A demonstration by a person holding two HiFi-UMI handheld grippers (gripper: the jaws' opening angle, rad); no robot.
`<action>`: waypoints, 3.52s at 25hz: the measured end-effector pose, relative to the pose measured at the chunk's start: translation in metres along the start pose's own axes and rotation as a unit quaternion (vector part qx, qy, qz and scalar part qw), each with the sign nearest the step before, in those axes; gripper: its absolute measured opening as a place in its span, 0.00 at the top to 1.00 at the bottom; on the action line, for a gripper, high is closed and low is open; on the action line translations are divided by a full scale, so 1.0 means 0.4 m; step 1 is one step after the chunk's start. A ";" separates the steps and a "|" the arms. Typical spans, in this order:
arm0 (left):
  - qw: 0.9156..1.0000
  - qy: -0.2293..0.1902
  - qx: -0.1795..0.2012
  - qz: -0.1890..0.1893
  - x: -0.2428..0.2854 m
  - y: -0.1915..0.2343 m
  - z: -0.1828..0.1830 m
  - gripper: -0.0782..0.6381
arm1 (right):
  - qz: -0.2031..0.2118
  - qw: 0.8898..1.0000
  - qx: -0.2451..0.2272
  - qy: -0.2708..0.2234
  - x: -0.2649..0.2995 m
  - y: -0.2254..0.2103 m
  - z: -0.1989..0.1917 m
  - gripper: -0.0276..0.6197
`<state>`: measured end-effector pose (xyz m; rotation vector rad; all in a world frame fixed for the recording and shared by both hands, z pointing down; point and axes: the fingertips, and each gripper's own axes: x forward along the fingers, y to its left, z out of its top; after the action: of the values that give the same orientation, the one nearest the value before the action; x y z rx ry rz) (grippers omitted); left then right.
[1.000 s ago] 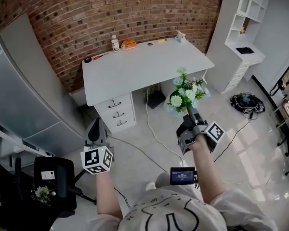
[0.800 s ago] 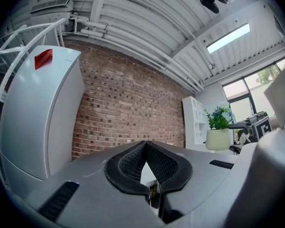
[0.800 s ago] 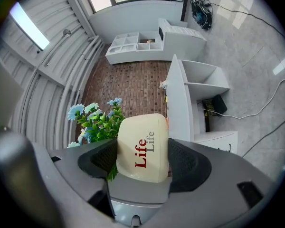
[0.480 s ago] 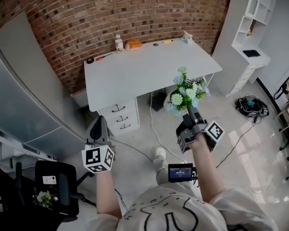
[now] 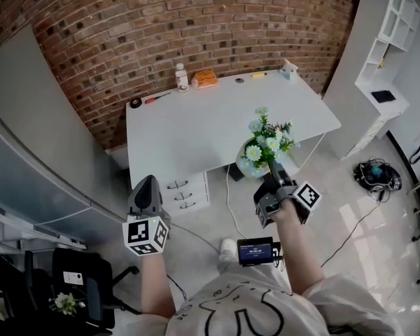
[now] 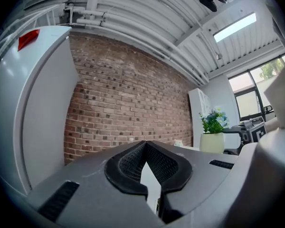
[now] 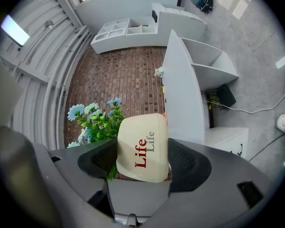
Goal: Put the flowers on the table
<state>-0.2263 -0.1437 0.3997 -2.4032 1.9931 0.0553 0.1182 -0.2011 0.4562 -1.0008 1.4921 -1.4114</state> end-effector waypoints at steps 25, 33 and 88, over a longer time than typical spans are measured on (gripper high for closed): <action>0.998 0.050 -0.027 -0.021 0.411 0.035 -0.165 0.88 | -0.069 0.998 -0.014 -0.001 0.334 -0.318 0.117 0.48; 0.995 0.081 -0.011 -0.054 0.370 0.034 -0.205 0.88 | -0.100 0.994 -0.022 -0.025 0.300 -0.421 0.082 0.48; 0.992 0.119 -0.047 0.012 0.501 0.071 -0.303 0.88 | -0.201 0.977 -0.024 0.073 0.500 -0.490 0.103 0.60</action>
<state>-0.2154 -0.3503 0.5133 -2.5504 2.1630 -0.1477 0.0909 -0.4131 0.6419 -1.3061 1.4879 -1.7715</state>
